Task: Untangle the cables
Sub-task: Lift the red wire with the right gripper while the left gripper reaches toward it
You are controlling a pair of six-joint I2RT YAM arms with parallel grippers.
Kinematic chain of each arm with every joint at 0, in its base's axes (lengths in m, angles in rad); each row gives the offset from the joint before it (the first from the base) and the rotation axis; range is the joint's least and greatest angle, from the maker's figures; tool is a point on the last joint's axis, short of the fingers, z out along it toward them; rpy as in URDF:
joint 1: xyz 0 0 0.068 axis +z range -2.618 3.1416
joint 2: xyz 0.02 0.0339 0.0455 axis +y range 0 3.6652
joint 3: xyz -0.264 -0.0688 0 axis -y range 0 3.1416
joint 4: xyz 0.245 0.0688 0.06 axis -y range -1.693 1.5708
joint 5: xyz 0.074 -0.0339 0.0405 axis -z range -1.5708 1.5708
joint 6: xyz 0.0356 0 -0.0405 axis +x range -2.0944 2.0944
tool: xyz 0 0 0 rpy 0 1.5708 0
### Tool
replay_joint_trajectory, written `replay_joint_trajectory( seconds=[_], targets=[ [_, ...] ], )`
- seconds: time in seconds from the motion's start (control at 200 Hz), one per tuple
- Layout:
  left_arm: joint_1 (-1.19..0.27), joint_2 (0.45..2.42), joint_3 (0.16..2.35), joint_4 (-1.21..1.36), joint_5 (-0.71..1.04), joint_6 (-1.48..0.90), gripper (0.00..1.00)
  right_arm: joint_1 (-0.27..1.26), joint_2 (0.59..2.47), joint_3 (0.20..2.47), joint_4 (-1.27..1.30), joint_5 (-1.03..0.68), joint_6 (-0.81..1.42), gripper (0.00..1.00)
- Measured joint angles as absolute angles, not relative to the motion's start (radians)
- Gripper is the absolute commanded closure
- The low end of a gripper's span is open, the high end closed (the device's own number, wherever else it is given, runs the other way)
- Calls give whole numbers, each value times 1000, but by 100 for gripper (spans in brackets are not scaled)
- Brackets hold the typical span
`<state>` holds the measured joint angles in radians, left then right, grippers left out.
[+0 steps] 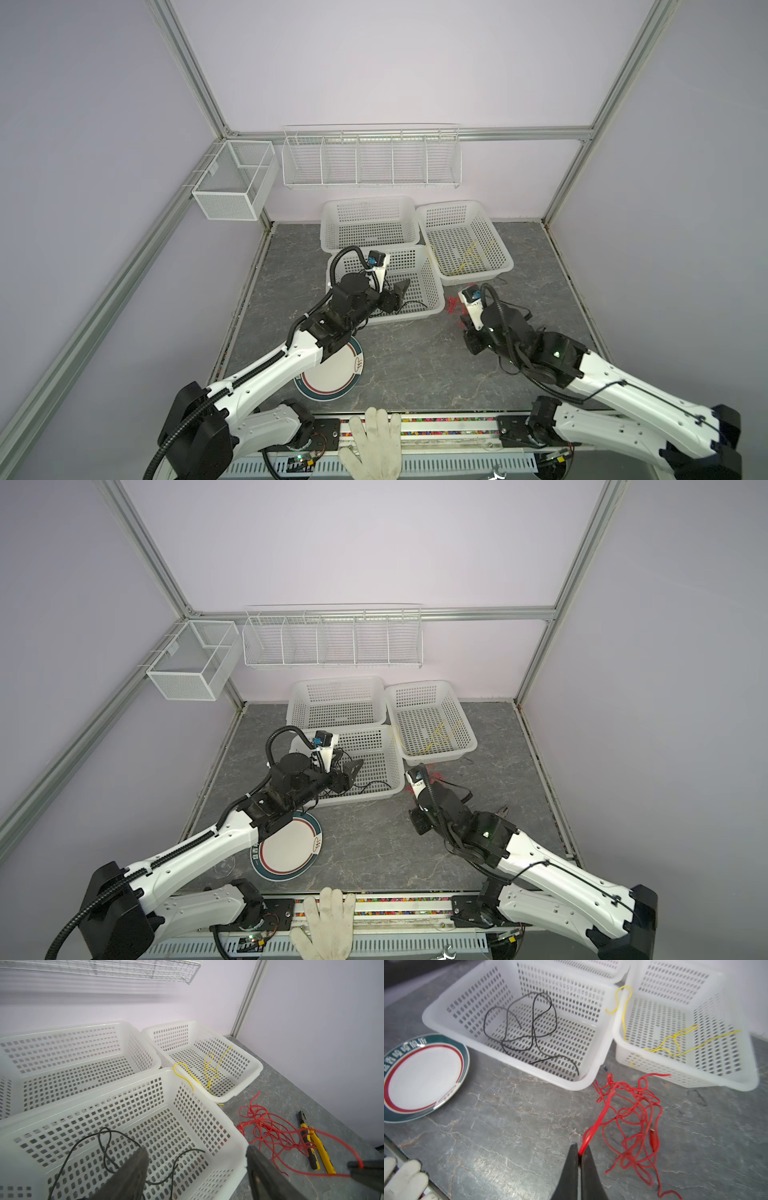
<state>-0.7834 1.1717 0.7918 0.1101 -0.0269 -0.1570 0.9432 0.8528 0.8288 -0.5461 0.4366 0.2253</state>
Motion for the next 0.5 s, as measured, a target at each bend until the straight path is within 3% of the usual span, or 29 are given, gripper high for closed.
replay_joint_trajectory(
  seconds=[0.165,0.5],
  targets=[
    [-877,1243,845,141,-24,-116,26,875,768,912,-591,459,212,94],
    [-931,1450,966,250,33,-93,26,854,692,952,-595,400,155,94]
  ],
)
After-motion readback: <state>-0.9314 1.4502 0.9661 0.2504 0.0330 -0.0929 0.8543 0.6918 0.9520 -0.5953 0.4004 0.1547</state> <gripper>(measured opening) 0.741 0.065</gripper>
